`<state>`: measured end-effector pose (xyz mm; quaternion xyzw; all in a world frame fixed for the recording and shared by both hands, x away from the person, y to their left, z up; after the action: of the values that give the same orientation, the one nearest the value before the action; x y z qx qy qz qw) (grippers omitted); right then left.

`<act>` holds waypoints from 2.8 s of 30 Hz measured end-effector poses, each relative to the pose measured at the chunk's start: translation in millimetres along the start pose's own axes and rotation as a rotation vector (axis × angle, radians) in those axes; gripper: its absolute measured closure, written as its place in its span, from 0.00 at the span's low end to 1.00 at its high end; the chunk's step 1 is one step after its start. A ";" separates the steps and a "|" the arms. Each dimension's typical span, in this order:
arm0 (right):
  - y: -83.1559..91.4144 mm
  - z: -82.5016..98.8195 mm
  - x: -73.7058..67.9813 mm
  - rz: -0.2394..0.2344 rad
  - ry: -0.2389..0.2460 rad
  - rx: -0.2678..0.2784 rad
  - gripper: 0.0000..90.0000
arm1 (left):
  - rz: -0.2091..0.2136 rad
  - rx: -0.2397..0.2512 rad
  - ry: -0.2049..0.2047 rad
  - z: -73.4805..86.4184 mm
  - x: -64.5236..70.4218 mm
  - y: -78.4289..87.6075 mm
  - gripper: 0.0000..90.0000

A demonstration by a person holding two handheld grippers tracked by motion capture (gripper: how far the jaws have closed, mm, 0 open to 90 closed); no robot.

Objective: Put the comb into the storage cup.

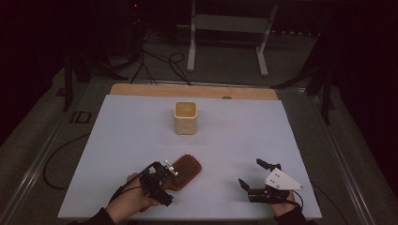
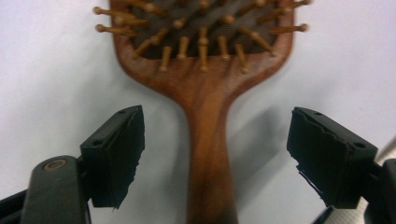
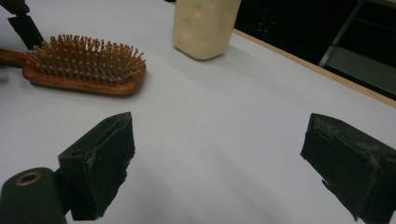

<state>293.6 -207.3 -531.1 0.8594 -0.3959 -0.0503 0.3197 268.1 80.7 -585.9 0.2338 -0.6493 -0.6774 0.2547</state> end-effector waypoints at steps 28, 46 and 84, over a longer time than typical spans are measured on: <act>-0.3 0.0 0.1 0.001 0.004 0.000 0.10 | 0.005 -0.022 -0.023 -4.6 1.4 -0.3 0.82; -0.1 0.3 0.5 -0.001 0.002 -0.001 0.10 | -0.015 0.136 -0.017 -8.8 -3.2 1.5 0.82; -0.1 -3.3 2.2 0.008 -0.039 -0.016 0.10 | 0.010 0.514 -0.046 -49.4 -1.6 33.8 0.82</act>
<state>296.2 -207.2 -528.2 0.8540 -0.4051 -0.0690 0.3191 302.6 43.2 -554.4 0.2723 -0.8068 -0.4941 0.1756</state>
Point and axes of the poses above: each handheld gripper's, and its own axes: y roughly backward along the jaws, z roughly out of its underside, x roughly to its right, the point moved 10 cm from there along -y, roughly forward along the jaws, and after that the axes turned 15 degrees about -x, right-handed, at the moved point
